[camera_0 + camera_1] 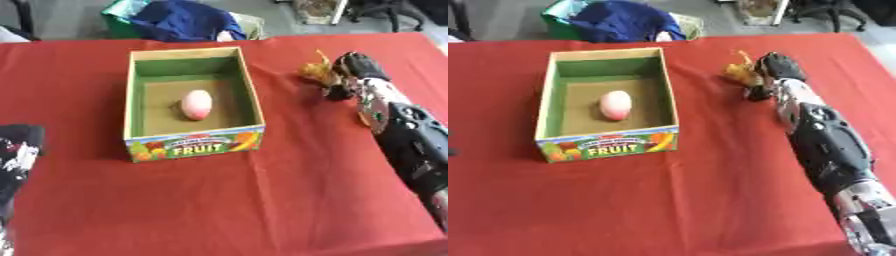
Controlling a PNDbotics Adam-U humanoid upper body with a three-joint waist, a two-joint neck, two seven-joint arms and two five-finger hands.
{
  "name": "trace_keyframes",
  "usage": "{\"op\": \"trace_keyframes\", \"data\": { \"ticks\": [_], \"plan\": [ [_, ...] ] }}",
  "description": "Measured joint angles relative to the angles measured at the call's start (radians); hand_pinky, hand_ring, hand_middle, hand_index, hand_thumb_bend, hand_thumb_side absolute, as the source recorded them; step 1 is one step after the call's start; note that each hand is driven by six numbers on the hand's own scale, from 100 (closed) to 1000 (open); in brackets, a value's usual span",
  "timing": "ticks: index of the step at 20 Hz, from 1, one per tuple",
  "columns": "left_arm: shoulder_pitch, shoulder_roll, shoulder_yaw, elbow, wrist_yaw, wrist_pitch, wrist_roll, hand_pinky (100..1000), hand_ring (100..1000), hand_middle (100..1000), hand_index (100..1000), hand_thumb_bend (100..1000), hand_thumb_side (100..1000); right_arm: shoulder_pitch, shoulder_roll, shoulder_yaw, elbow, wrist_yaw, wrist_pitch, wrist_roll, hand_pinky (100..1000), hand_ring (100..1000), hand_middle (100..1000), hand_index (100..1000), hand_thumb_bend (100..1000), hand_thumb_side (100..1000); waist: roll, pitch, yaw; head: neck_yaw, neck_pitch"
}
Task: Pick up objects on the table and place them in the box.
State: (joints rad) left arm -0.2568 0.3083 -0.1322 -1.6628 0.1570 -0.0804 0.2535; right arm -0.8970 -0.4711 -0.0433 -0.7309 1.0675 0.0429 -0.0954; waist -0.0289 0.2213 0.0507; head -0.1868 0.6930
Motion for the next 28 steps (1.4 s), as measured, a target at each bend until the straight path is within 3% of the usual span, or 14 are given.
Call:
{"op": "trace_keyframes", "data": {
  "ticks": [6, 12, 18, 28],
  "plan": [
    [0.000, 0.000, 0.000, 0.000, 0.000, 0.000, 0.000, 555, 690, 515, 622, 549, 423, -0.016, -0.003, 0.023, -0.119, -0.037, -0.029, 0.001, 502, 410, 362, 452, 100, 176, -0.004, 0.000, 0.000, 0.000, 0.000],
    [0.000, 0.000, 0.000, 0.000, 0.000, 0.001, -0.001, 555, 690, 515, 622, 549, 423, -0.104, 0.038, 0.088, -0.185, -0.016, -0.096, 0.057, 527, 427, 356, 466, 100, 194, -0.004, -0.004, 0.006, -0.001, 0.000],
    [0.000, -0.001, -0.002, 0.000, 0.001, 0.003, -0.003, 556, 690, 515, 623, 549, 423, -0.175, 0.155, 0.136, -0.185, 0.055, -0.164, 0.098, 539, 445, 368, 478, 100, 215, -0.003, -0.005, 0.023, -0.007, 0.000],
    [-0.014, -0.006, -0.007, -0.001, 0.002, 0.006, -0.008, 556, 690, 515, 622, 551, 424, -0.198, 0.301, 0.143, -0.096, 0.167, -0.204, 0.123, 568, 473, 418, 524, 100, 257, 0.003, 0.007, 0.063, -0.025, -0.014]
  ]
}}
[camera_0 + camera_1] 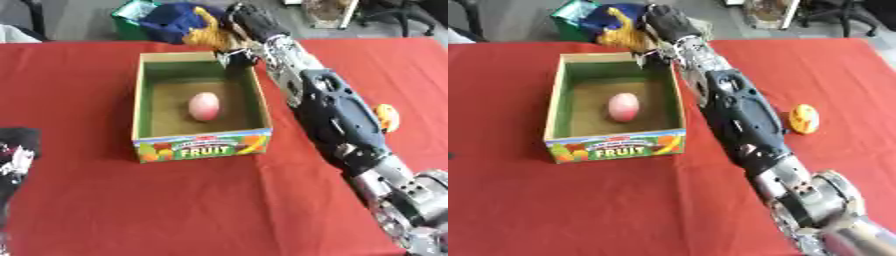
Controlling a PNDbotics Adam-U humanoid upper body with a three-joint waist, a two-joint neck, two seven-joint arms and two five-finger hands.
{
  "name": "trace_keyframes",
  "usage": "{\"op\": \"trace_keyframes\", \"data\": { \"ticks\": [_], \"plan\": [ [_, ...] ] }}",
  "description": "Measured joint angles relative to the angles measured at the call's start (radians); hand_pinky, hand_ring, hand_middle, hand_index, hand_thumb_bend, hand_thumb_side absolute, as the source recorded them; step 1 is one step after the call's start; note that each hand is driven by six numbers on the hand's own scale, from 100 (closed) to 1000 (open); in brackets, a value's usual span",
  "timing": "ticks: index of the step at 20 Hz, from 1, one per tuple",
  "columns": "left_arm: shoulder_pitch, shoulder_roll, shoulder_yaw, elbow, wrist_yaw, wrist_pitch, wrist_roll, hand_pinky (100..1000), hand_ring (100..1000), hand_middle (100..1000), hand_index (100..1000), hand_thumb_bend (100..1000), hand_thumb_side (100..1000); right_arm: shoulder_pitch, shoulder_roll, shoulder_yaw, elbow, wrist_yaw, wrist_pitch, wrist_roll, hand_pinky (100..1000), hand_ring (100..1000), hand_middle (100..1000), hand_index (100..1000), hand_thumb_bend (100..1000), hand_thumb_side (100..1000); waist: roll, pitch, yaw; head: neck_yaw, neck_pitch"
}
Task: Pick up objects on the table and place them in the box.
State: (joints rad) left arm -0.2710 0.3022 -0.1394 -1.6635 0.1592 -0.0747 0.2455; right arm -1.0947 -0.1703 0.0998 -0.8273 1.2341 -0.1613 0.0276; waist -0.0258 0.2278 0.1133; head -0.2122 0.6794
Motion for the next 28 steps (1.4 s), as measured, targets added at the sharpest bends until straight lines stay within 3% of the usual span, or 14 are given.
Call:
{"op": "trace_keyframes", "data": {
  "ticks": [4, 10, 14, 18, 20, 24, 28],
  "plan": [
    [-0.003, -0.004, -0.003, 0.000, 0.000, 0.001, -0.003, 556, 690, 514, 622, 552, 424, 0.000, 0.023, -0.001, 0.037, 0.032, -0.002, 0.024, 614, 545, 530, 636, 100, 298, 0.002, 0.002, 0.010, -0.005, -0.004],
    [-0.004, -0.004, -0.005, -0.001, 0.003, 0.001, -0.003, 557, 689, 514, 622, 553, 424, 0.000, 0.028, -0.007, 0.057, 0.041, -0.026, 0.091, 691, 697, 740, 806, 208, 319, -0.002, 0.004, 0.011, -0.006, -0.004],
    [-0.004, -0.004, -0.005, -0.001, 0.003, 0.001, -0.003, 557, 689, 514, 622, 553, 424, 0.000, 0.025, -0.007, 0.051, 0.029, -0.052, 0.136, 727, 744, 792, 847, 226, 324, -0.007, 0.004, 0.011, -0.006, -0.004],
    [-0.004, -0.004, -0.005, -0.001, 0.003, 0.001, -0.003, 557, 689, 514, 622, 554, 424, -0.003, 0.020, -0.007, 0.032, -0.012, -0.080, 0.197, 810, 826, 889, 916, 231, 528, -0.007, 0.004, 0.010, -0.006, -0.004],
    [-0.004, -0.004, -0.005, -0.001, 0.003, 0.001, -0.003, 557, 689, 514, 622, 554, 424, -0.008, 0.015, -0.006, 0.024, -0.037, -0.094, 0.257, 837, 853, 917, 928, 264, 571, -0.008, 0.004, 0.009, -0.006, -0.004],
    [-0.004, -0.004, -0.005, -0.001, 0.003, 0.001, -0.003, 557, 689, 513, 621, 554, 424, -0.032, 0.005, -0.006, 0.000, -0.070, -0.115, 0.384, 873, 888, 948, 941, 343, 605, -0.010, 0.004, 0.008, -0.006, -0.004],
    [-0.004, -0.004, -0.005, -0.001, 0.003, 0.001, -0.003, 557, 688, 513, 621, 554, 424, -0.040, 0.002, -0.005, -0.019, -0.080, -0.126, 0.457, 879, 895, 951, 944, 350, 607, -0.014, 0.004, 0.008, -0.006, -0.004]
  ]
}}
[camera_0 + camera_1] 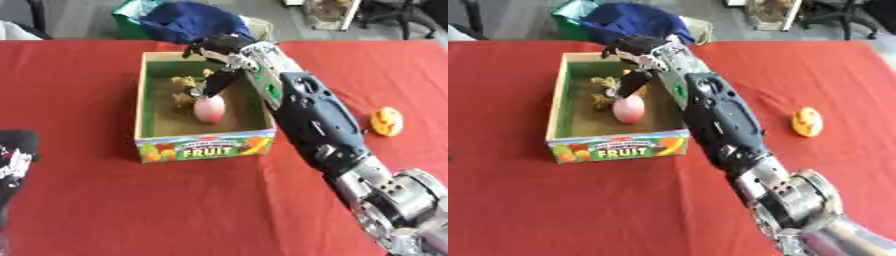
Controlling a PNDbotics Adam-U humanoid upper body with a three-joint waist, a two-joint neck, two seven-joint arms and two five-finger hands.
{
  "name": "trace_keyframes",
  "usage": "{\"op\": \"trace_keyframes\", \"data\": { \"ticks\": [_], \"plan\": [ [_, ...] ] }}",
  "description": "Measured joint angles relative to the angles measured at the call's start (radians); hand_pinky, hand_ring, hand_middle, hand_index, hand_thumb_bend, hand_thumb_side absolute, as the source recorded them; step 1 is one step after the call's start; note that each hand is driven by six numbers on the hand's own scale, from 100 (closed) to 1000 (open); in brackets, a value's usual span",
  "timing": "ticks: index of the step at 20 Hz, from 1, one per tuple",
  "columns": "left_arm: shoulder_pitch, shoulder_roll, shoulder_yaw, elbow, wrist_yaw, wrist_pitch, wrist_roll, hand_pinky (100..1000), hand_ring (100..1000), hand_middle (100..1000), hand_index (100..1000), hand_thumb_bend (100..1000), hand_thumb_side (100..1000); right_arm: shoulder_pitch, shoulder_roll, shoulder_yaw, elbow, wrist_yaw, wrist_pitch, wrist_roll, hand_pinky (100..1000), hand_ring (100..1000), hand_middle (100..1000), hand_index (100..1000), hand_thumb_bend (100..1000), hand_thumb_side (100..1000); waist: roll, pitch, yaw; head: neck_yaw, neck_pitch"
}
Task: Pick up objects on the table and place them in the box.
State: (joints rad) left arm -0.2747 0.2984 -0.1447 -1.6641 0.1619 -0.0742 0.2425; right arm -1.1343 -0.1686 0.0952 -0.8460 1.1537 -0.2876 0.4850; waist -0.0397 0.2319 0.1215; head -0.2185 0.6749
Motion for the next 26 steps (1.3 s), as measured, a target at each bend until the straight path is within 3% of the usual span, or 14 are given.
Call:
{"op": "trace_keyframes", "data": {
  "ticks": [5, 10, 17, 23, 24, 25, 26],
  "plan": [
    [0.001, 0.000, 0.000, 0.000, 0.000, -0.001, 0.001, 557, 688, 513, 621, 555, 423, 0.000, -0.026, 0.004, -0.047, -0.033, -0.012, 0.010, 861, 877, 925, 934, 301, 494, -0.005, 0.000, -0.006, 0.002, 0.000],
    [0.007, 0.001, 0.001, 0.000, 0.000, -0.004, 0.005, 557, 688, 513, 620, 555, 422, 0.032, -0.139, 0.007, -0.161, -0.171, -0.026, -0.004, 837, 855, 901, 926, 272, 388, -0.016, -0.003, -0.029, 0.016, 0.000],
    [0.020, 0.010, 0.007, 0.002, -0.003, -0.008, 0.009, 557, 687, 513, 620, 555, 422, 0.194, -0.336, -0.006, -0.364, -0.366, 0.007, 0.002, 825, 846, 891, 924, 260, 337, -0.020, -0.012, -0.061, 0.036, 0.002],
    [0.021, 0.011, 0.013, 0.002, -0.004, -0.008, 0.012, 557, 687, 512, 620, 555, 422, 0.354, -0.428, -0.071, -0.503, -0.451, 0.066, -0.040, 809, 834, 879, 920, 228, 302, -0.018, -0.012, -0.073, 0.042, 0.003],
    [0.021, 0.012, 0.013, 0.002, -0.004, -0.008, 0.013, 557, 687, 512, 620, 576, 406, 0.376, -0.438, -0.082, -0.518, -0.459, 0.076, -0.047, 805, 828, 870, 916, 331, 100, -0.018, -0.012, -0.073, 0.042, 0.005],
    [0.022, 0.014, 0.013, 0.002, -0.004, -0.008, 0.013, 557, 687, 512, 620, 555, 422, 0.396, -0.445, -0.093, -0.531, -0.465, 0.086, -0.055, 804, 827, 867, 914, 221, 291, -0.017, -0.012, -0.074, 0.042, 0.007],
    [0.023, 0.016, 0.013, 0.002, -0.004, -0.007, 0.014, 557, 687, 512, 620, 555, 422, 0.417, -0.452, -0.103, -0.540, -0.470, 0.097, -0.063, 802, 825, 863, 912, 215, 289, -0.017, -0.012, -0.076, 0.042, 0.009]
  ]
}}
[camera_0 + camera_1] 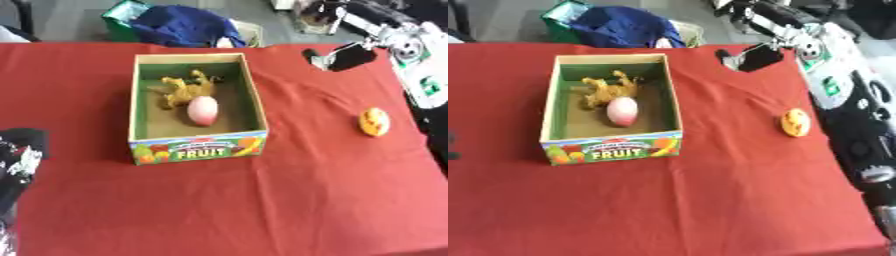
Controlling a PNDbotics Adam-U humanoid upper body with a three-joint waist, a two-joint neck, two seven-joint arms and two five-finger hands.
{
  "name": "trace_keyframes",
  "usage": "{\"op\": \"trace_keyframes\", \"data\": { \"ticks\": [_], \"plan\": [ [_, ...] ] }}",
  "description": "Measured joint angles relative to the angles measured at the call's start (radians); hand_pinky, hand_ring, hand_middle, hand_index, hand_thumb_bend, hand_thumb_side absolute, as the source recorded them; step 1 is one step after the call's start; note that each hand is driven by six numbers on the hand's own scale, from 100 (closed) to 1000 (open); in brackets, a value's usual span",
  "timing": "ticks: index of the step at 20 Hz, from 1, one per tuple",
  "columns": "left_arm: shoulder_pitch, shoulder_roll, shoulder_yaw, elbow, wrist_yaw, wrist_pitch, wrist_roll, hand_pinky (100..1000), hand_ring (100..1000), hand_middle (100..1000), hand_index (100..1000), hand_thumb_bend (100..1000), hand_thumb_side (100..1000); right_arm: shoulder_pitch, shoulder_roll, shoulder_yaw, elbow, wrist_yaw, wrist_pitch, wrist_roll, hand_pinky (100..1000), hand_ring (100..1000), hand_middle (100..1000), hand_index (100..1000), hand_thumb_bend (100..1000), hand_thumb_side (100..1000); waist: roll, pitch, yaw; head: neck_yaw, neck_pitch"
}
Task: Pick up objects on the table and place them in the box.
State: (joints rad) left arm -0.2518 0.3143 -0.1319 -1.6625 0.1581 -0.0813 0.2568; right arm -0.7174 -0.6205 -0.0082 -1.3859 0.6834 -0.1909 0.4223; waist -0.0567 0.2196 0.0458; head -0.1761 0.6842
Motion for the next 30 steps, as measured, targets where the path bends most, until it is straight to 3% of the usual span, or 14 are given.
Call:
{"op": "trace_keyframes", "data": {
  "ticks": [10, 11, 12, 30],
  "plan": [
    [0.005, 0.003, 0.001, 0.000, 0.000, -0.001, 0.003, 558, 687, 512, 620, 555, 422, 0.175, -0.036, -0.091, -0.005, -0.014, 0.073, -0.072, 787, 811, 836, 895, 174, 316, 0.001, -0.004, -0.010, 0.005, 0.002],
    [0.005, 0.003, 0.001, 0.000, 0.000, -0.001, 0.003, 558, 687, 512, 620, 555, 422, 0.185, -0.037, -0.097, 0.001, -0.015, 0.078, -0.077, 787, 811, 832, 892, 192, 260, 0.001, -0.004, -0.010, 0.006, 0.002],
    [0.005, 0.003, 0.001, 0.000, -0.001, -0.001, 0.004, 558, 687, 512, 620, 555, 422, 0.194, -0.037, -0.101, 0.009, -0.016, 0.083, -0.082, 787, 811, 831, 890, 172, 324, 0.001, -0.004, -0.010, 0.006, 0.002],
    [0.005, 0.003, 0.006, 0.000, -0.001, 0.001, 0.005, 558, 686, 512, 621, 554, 423, 0.246, -0.037, -0.127, 0.199, -0.007, 0.125, -0.098, 785, 811, 803, 876, 169, 433, 0.011, -0.004, -0.006, 0.007, 0.010]
  ]
}}
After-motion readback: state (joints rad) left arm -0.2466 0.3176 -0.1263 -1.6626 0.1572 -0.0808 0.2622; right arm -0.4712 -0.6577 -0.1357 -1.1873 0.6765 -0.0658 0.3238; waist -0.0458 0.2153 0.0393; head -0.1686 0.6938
